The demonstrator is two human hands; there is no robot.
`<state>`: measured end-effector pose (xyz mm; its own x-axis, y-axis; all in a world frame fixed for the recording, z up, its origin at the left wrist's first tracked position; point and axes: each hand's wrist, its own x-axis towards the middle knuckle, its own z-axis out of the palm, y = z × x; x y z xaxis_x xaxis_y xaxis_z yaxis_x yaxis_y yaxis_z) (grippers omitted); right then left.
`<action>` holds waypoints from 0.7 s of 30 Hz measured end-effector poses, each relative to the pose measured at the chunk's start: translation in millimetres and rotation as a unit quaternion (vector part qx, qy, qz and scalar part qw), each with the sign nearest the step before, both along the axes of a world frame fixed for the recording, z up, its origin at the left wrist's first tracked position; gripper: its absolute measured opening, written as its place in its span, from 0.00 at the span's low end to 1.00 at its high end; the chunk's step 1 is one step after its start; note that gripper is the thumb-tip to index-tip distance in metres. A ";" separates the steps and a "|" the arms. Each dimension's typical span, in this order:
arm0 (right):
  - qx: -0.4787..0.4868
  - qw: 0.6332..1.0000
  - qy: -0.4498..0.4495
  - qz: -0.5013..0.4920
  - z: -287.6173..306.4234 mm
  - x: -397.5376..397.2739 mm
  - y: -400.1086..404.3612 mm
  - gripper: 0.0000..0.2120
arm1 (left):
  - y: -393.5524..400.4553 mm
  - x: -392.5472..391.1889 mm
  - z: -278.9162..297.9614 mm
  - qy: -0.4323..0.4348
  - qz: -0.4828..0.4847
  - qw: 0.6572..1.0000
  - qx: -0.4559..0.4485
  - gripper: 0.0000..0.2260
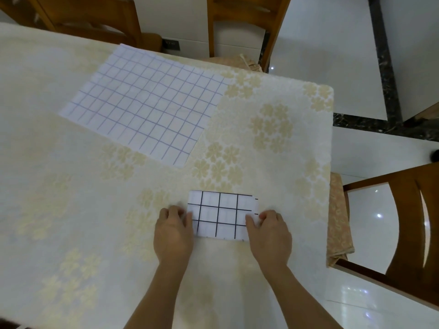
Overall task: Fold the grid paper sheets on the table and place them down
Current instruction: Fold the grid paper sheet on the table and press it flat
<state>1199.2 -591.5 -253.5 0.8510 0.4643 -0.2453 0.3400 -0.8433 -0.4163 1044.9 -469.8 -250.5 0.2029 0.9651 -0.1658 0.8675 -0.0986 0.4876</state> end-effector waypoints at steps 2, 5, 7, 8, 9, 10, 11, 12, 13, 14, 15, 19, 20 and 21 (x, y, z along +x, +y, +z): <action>0.001 0.999 0.016 -0.032 0.5 -4.0 6.4 0.16 | -1.1 4.0 1.8 0.012 0.029 0.999 -0.028 0.10; -0.009 0.997 0.038 -0.065 0.0 -9.1 15.9 0.16 | -5.0 10.6 3.3 0.032 0.047 0.997 -0.050 0.11; -0.011 0.995 0.059 -0.086 0.6 -11.6 20.9 0.15 | -8.6 15.8 3.6 0.033 0.055 0.996 -0.058 0.12; -0.014 0.993 0.069 -0.095 1.2 -12.5 23.0 0.15 | -10.1 17.9 3.3 0.030 0.059 0.996 -0.060 0.11; -0.021 0.992 0.074 -0.101 1.6 -13.0 24.5 0.14 | -11.5 19.4 2.9 0.028 0.063 0.996 -0.061 0.11; -0.031 0.992 0.076 -0.101 1.7 -13.7 25.9 0.14 | -12.8 20.3 2.7 0.024 0.065 0.996 -0.059 0.10; -0.038 0.992 0.075 -0.097 1.1 -14.5 26.5 0.14 | -14.0 20.4 3.3 0.015 0.067 0.996 -0.060 0.09; -0.038 0.992 0.075 -0.094 1.7 -15.2 26.5 0.14 | -15.0 19.8 4.2 -0.002 0.070 0.996 -0.061 0.08; -0.029 0.992 0.076 -0.094 1.9 -15.7 26.1 0.13 | -15.4 19.0 5.8 -0.024 0.075 0.995 -0.066 0.07; -0.015 0.992 0.079 -0.096 3.2 -15.9 25.2 0.13 | -15.2 18.2 8.1 -0.050 0.084 0.992 -0.078 0.07; 0.002 0.991 0.088 -0.100 4.7 -15.2 23.9 0.12 | -14.8 17.6 11.4 -0.079 0.096 0.987 -0.097 0.06; 0.058 0.975 0.170 -0.128 20.8 -5.6 19.0 0.10 | -13.6 12.7 22.9 -0.187 0.152 0.955 -0.170 0.08; 0.079 0.971 0.184 -0.130 26.7 -2.7 17.5 0.09 | -14.3 10.8 25.7 -0.209 0.159 0.946 -0.190 0.11; 0.105 0.966 0.197 -0.133 31.5 0.5 15.9 0.08 | -15.0 8.4 28.2 -0.227 0.161 0.937 -0.211 0.11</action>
<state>1199.7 -575.6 -221.9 0.8070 0.3176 -0.4979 -0.0955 -0.7618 -0.6407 1053.3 -484.8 -222.3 0.0544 0.8565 -0.5133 0.5120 0.4175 0.7507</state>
